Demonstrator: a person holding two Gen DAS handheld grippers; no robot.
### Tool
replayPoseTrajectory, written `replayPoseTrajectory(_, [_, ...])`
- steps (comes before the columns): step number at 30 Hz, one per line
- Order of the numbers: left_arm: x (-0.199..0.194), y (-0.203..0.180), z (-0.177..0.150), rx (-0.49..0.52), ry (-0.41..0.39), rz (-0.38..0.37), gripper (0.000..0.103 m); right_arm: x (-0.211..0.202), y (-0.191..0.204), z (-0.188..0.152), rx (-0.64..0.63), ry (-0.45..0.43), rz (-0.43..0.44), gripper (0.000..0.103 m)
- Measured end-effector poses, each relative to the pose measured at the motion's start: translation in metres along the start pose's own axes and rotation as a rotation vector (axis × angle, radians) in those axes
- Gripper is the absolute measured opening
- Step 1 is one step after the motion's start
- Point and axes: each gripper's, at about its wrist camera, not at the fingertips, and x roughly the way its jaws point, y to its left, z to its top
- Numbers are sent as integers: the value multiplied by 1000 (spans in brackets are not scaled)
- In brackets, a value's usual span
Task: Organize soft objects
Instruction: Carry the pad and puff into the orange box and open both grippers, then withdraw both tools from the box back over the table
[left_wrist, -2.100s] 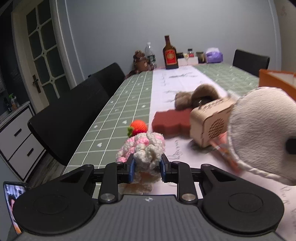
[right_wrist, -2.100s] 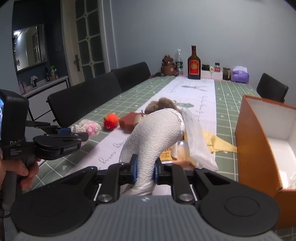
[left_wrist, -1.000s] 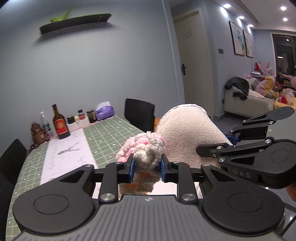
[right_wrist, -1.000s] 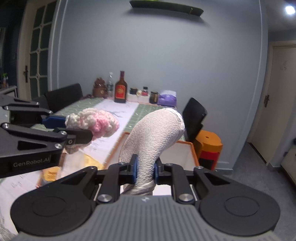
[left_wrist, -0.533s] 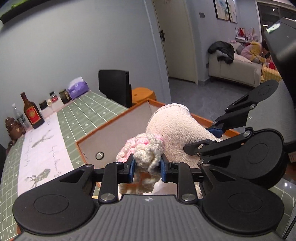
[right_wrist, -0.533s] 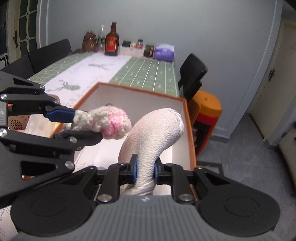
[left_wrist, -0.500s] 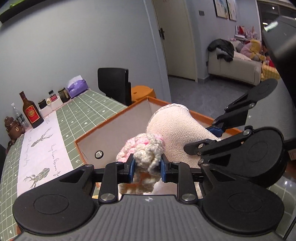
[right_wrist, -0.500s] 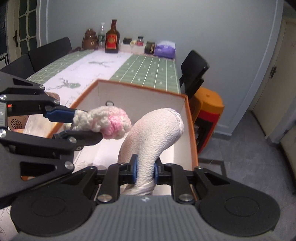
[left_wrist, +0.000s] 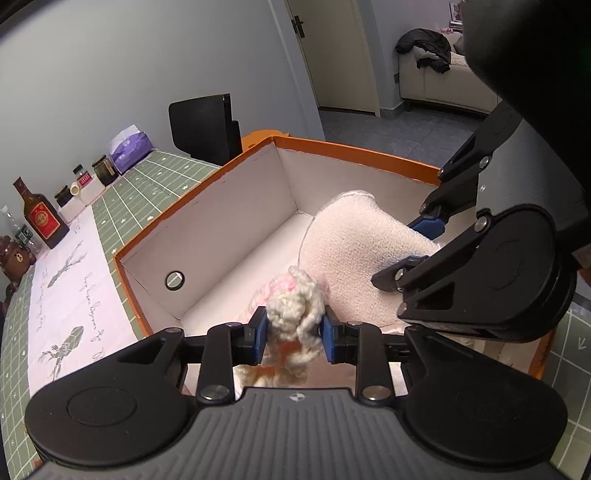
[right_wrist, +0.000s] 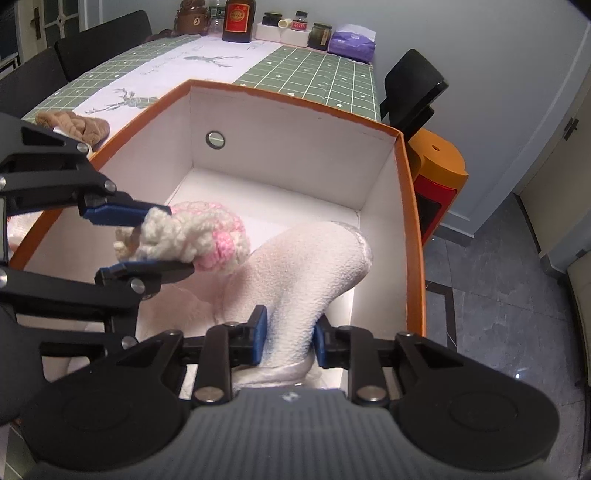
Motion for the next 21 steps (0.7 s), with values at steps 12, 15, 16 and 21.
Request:
replayPoseTrajectory(12, [-20, 6, 2, -8, -57, 11, 59, -6, 15, -2, -111, 55, -28, 53])
replayPoseTrajectory(15, [-30, 7, 2, -14, -76, 13, 66, -13, 14, -2, -110, 61, -30, 60])
replayPoseTrajectory(16, [-34, 8, 3, -17, -83, 14, 68, -17, 14, -2, -111, 60, -40, 63])
replayPoseTrajectory(21, [-57, 12, 0, -47, -127, 11, 71, -40, 15, -2, -101, 34, -72, 63])
